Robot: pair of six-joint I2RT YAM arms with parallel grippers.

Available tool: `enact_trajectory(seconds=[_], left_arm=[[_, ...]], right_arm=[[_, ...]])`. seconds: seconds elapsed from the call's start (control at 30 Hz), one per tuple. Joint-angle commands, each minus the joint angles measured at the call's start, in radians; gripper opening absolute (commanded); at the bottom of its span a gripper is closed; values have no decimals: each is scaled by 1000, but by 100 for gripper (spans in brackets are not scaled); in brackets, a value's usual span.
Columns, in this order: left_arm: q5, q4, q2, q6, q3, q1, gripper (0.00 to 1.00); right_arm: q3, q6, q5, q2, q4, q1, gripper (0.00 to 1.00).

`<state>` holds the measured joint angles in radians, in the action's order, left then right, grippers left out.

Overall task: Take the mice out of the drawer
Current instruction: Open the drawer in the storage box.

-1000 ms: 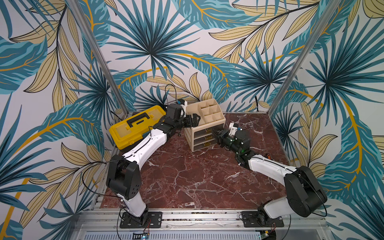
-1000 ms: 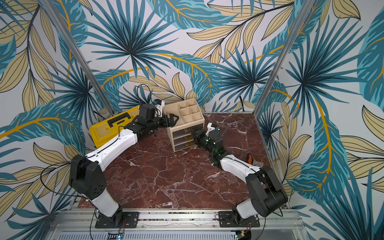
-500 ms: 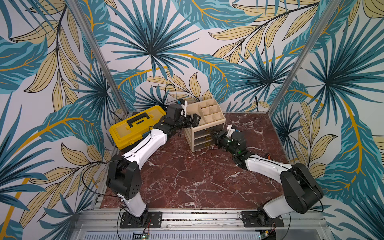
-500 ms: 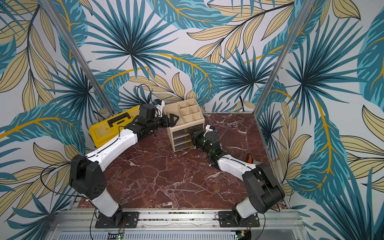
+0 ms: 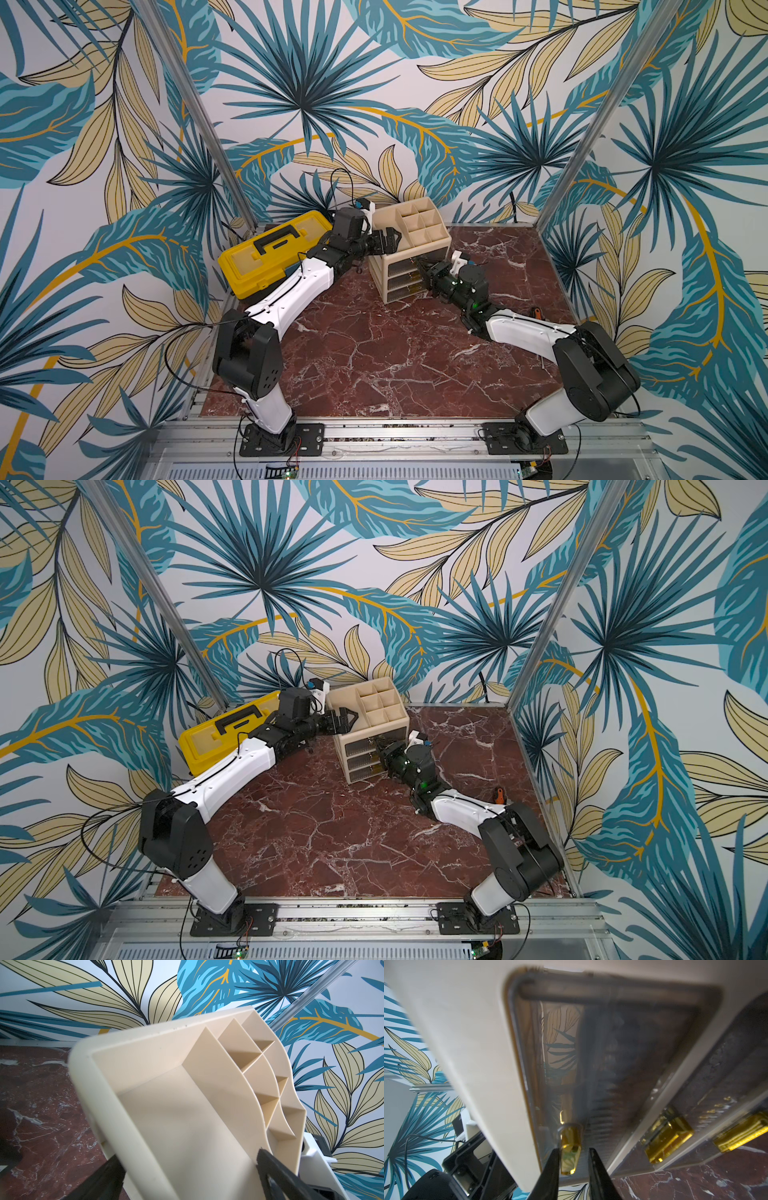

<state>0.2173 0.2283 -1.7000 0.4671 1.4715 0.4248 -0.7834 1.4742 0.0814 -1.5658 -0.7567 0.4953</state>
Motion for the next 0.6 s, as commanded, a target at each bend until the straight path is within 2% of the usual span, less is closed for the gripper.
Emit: enact_trajectory(seconds=[0.0, 0.37, 0.57], left_arm=[[-5, -20, 21, 8, -14, 3, 100], [-5, -22, 19, 18, -17, 6, 100], [-26, -16, 14, 28, -16, 6, 100]], right_arm=[[1, 22, -34, -20, -52, 8, 25], [10, 51, -77, -40, -82, 15, 18], [51, 49, -94, -4, -82, 18, 14]])
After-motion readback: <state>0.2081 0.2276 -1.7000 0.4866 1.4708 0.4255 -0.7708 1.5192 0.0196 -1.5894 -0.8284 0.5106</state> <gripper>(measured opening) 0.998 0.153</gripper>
